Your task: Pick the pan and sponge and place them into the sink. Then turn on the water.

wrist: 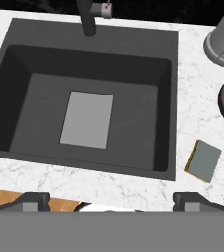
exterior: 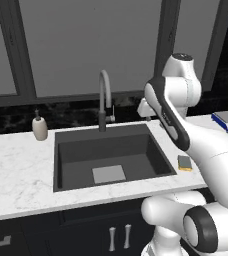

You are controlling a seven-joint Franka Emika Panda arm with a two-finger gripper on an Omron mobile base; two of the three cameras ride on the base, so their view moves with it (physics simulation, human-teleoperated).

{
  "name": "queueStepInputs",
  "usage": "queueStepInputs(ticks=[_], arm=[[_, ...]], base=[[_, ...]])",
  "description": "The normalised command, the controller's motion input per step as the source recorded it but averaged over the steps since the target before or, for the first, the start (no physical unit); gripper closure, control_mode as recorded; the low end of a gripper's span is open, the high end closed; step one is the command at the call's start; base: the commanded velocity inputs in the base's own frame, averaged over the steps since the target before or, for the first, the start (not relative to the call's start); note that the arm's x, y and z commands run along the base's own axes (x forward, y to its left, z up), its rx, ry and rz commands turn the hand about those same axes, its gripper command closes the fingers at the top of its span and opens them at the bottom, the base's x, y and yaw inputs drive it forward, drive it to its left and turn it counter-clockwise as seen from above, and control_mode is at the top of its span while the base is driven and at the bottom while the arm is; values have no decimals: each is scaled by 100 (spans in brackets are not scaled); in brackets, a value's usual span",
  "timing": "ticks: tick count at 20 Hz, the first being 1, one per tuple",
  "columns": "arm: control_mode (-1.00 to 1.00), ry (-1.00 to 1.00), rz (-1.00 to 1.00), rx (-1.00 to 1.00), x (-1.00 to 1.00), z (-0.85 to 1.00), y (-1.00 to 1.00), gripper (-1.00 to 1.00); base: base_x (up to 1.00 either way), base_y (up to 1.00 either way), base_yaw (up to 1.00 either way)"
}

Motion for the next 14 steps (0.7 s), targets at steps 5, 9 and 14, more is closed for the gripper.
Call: queueStepInputs(ticks=[5, 9, 14], arm=[[100, 0, 0, 0, 0, 0, 0, -100], [100, 0, 0, 0, 0, 0, 0, -100], [100, 0, 0, 0, 0, 0, 0, -100]], base=[[0, 0, 0], [0, 0, 0], [1, 2, 0]])
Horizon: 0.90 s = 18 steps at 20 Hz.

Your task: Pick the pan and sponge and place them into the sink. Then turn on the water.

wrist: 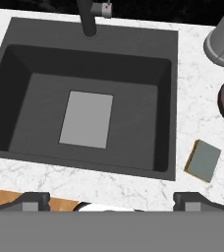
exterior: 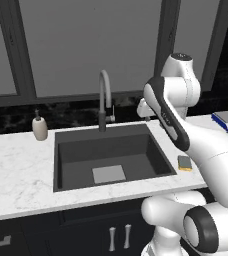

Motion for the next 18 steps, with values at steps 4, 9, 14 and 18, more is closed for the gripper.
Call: queueStepInputs(ticks=[4, 9, 14, 18], arm=[[100, 0, 0, 0, 0, 0, 0, -100], [-100, 1, 0, -3, 0, -37, -5, -100], [-100, 1, -2, 0, -1, -24, -49, -100], [-100, 4, -2, 0, -1, -21, -70, -100]], base=[[3, 6, 0], [2, 0, 0], [0, 0, 0], [0, 0, 0]])
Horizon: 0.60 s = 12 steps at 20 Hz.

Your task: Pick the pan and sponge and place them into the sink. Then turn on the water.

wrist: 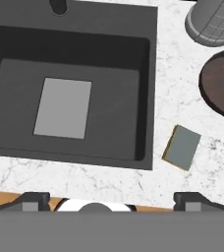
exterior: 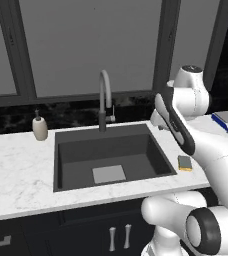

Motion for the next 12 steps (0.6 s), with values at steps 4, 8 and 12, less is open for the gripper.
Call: queueStepInputs(ticks=[4, 8, 12], arm=[[-100, 8, 0, 0, 0, -15, -79, -100], [-100, 11, 0, 0, 1, -13, -67, -100], [-100, 7, 0, 4, 8, -5, -46, -100]], base=[[0, 0, 0], [0, 0, 0], [0, 0, 0]])
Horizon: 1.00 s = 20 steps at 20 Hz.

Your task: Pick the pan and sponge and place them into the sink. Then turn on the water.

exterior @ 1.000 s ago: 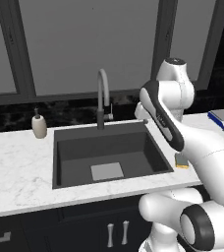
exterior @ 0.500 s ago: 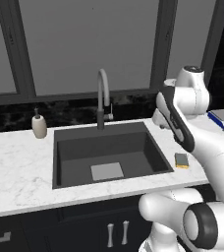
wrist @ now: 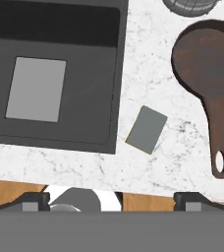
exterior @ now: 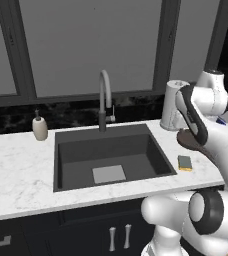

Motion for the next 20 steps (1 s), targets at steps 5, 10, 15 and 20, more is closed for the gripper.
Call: queueStepInputs(ticks=[5, 10, 15, 20], arm=[[-100, 6, 0, 6, 14, -13, -56, -100], [-100, 7, -6, 4, 15, -17, -53, -100], [-100, 1, -5, 0, 8, -26, -30, -100], [-100, 2, -2, 0, 4, -27, -32, -100]], base=[[0, 0, 0], [0, 0, 0], [0, 0, 0], [0, 0, 0]])
